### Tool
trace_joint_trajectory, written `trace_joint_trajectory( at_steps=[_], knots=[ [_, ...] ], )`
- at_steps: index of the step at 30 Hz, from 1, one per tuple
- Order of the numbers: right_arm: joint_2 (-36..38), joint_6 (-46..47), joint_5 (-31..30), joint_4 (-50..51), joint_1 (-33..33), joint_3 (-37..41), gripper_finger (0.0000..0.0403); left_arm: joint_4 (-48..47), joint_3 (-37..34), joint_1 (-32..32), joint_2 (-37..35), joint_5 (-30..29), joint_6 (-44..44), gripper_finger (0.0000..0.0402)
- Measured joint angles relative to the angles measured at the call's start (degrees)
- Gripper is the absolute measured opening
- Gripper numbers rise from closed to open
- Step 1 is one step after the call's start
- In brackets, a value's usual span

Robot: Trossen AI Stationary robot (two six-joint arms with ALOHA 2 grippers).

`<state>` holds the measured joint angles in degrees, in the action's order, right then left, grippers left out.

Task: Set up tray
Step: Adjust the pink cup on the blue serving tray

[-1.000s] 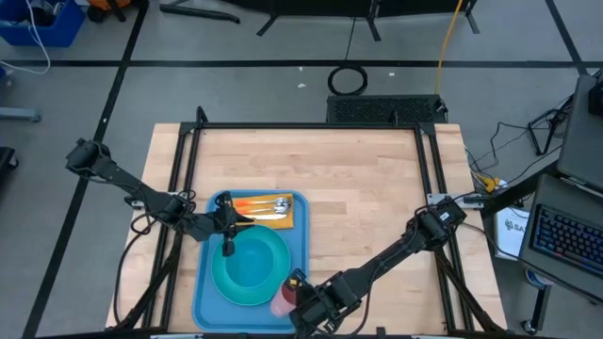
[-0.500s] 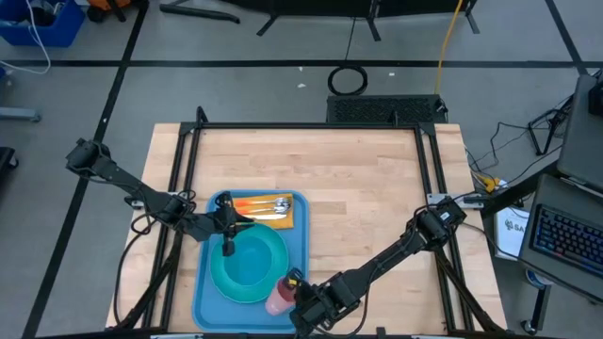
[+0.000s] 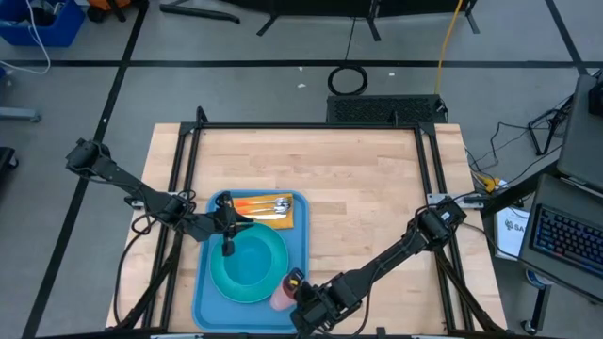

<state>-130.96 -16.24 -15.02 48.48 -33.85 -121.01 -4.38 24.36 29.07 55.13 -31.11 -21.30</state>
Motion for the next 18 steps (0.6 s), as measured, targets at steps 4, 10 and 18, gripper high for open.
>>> trace_joint_trajectory(
  at_steps=[4, 10, 18],
  knots=[
    [0.26, 0.08, -0.03, -0.59, 0.00, -0.02, 0.0075, 0.00, 0.00, 0.00, 0.00, -0.03, 0.00, 0.0063],
    [0.26, 0.12, 0.01, -1.70, -0.07, 0.00, 0.0091, -0.09, 0.00, -0.01, 0.00, -0.04, 0.00, 0.0063],
    [0.31, 1.20, 0.06, -6.84, -0.42, -0.09, 0.0118, -0.11, 0.00, -0.01, 0.00, -0.17, 0.07, 0.0063]
  ],
)
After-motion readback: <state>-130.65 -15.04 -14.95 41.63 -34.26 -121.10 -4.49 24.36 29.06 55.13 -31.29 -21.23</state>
